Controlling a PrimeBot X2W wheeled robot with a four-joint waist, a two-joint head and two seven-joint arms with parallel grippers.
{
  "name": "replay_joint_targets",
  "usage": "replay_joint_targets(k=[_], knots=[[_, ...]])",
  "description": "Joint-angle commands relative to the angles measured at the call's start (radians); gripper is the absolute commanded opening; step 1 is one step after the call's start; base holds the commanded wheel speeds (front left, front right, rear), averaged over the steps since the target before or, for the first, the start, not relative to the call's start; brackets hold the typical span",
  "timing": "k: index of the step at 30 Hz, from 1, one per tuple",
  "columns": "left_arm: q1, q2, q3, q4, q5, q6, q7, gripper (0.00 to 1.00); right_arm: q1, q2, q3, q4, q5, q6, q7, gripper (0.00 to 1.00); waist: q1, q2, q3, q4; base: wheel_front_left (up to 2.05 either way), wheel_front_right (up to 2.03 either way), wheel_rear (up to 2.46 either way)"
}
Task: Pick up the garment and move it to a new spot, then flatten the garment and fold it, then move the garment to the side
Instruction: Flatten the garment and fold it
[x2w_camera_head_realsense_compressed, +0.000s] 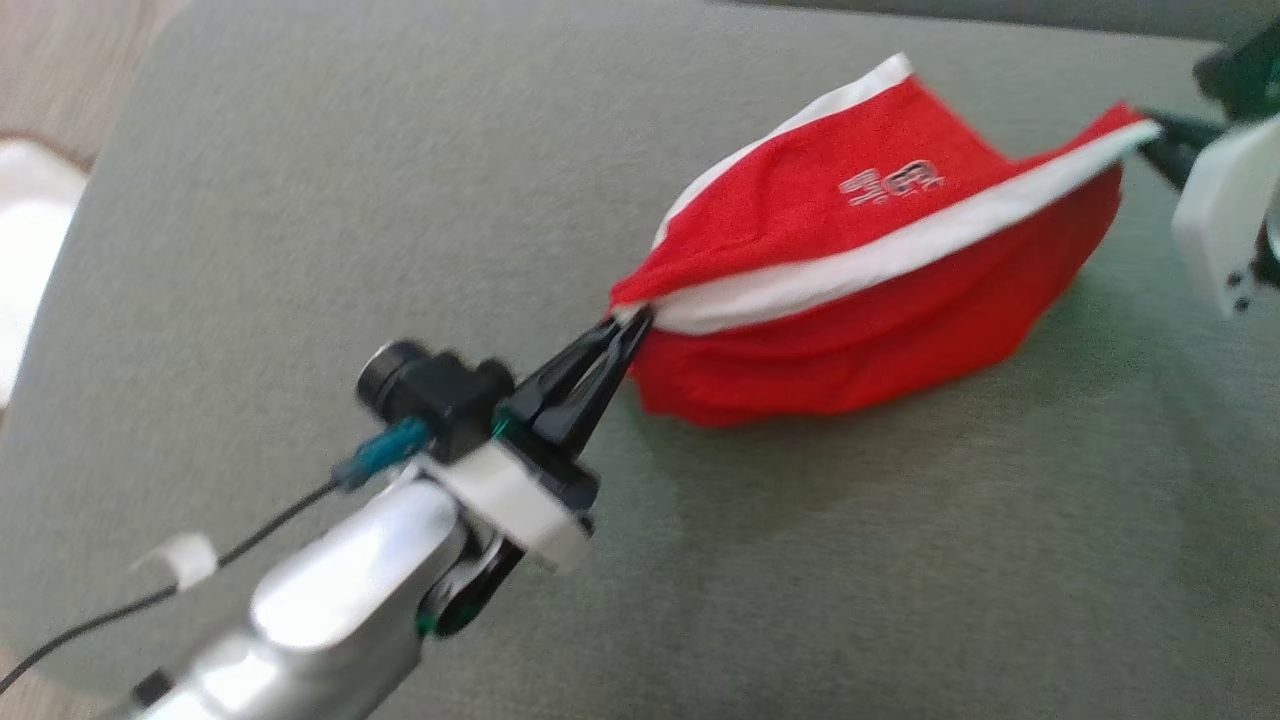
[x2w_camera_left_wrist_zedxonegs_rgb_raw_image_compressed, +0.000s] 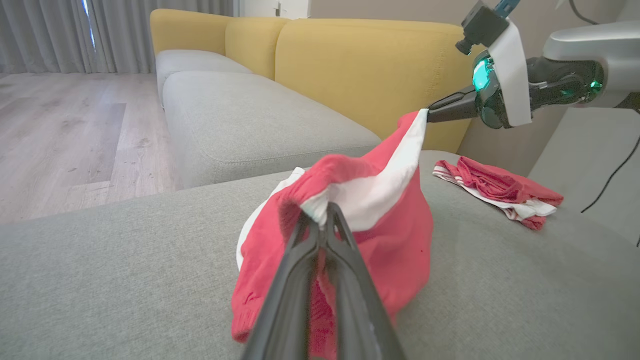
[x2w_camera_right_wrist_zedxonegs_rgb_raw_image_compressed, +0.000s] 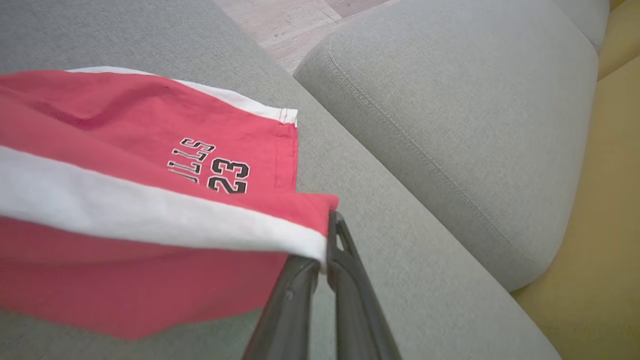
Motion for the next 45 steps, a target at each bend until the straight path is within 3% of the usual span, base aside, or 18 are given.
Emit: replay_joint_targets(k=[1,6,14,21,30,31,32,35,36,38,39,40,45], knots=[[-0.068,-0.008,0.047,0.008,0.003,-0.008,-0.013,0.0,-0.038,-0.009,0.007,0.002,-0.012,-0.001,0.005,0.0,-0.0001,0.0,0.061,0.063,0.0,0.0,0.0],[-0.129,-0.09,0.06,0.095,-0.001,-0.048,-0.035,0.0,-0.132,0.007,0.044,0.074,-0.013,-0.001,0.006,0.0,-0.0001,0.0,0.117,0.123,0.0,0.0,0.0],[-0.2,-0.171,0.064,0.211,0.009,-0.084,-0.049,0.0,-0.242,0.018,0.125,0.16,-0.017,-0.001,0.014,0.0,-0.0001,0.0,0.185,0.178,0.0,0.0,0.0],[-0.24,-0.228,0.073,0.315,0.017,-0.103,-0.054,0.0,-0.31,0.034,0.191,0.248,-0.005,-0.001,-0.018,0.0,-0.0001,0.0,0.222,0.199,0.0,0.0,0.0],[-0.25,-0.263,0.11,0.352,0.046,-0.11,-0.055,0.0,-0.355,0.055,0.222,0.318,0.001,-0.001,-0.067,0.0,-0.0001,0.0,0.247,0.205,0.0,0.0,0.0],[-0.249,-0.265,0.112,0.356,0.049,-0.11,-0.055,0.0,-0.357,0.059,0.224,0.326,0.001,-0.001,-0.074,0.29,-0.0001,0.0,0.248,0.205,0.0,0.0,0.0],[-0.248,-0.267,0.113,0.361,0.052,-0.11,-0.055,0.0,-0.359,0.063,0.224,0.337,0.005,-0.001,-0.081,1.0,-0.0001,0.0,0.248,0.206,0.0,0.0,0.0],[-0.244,-0.273,0.114,0.378,0.055,-0.111,-0.055,0.0,-0.357,0.079,0.229,0.365,0.01,-0.001,-0.094,1.0,-0.0001,0.0,0.244,0.203,0.0,0.0,0.0],[-0.242,-0.274,0.111,0.386,0.051,-0.111,-0.055,0.05,-0.358,0.085,0.229,0.375,0.011,-0.001,-0.107,1.0,-0.0001,0.0,0.239,0.2,0.0,0.0,0.0],[-0.24,-0.273,0.108,0.397,0.047,-0.111,-0.055,0.33,-0.358,0.1,0.221,0.404,0.026,-0.001,-0.13,1.0,-0.0001,0.0,0.23,0.192,0.0,0.0,0.0],[-0.238,-0.271,0.109,0.402,0.046,-0.111,-0.055,0.54,-0.355,0.109,0.22,0.412,0.036,-0.001,-0.138,1.0,-0.0001,0.0,0.224,0.187,0.0,0.0,0.0],[-0.236,-0.269,0.113,0.407,0.045,-0.111,-0.055,1.0,-0.352,0.115,0.22,0.421,0.04,-0.001,-0.148,1.0,-0.0001,0.0,0.217,0.182,0.0,0.0,0.0],[-0.215,-0.252,0.164,0.413,0.051,-0.111,-0.055,1.0,-0.334,0.15,0.193,0.465,0.08,-0.001,-0.229,1.0,-0.0001,0.0,0.171,0.144,0.0,0.0,0.0]])
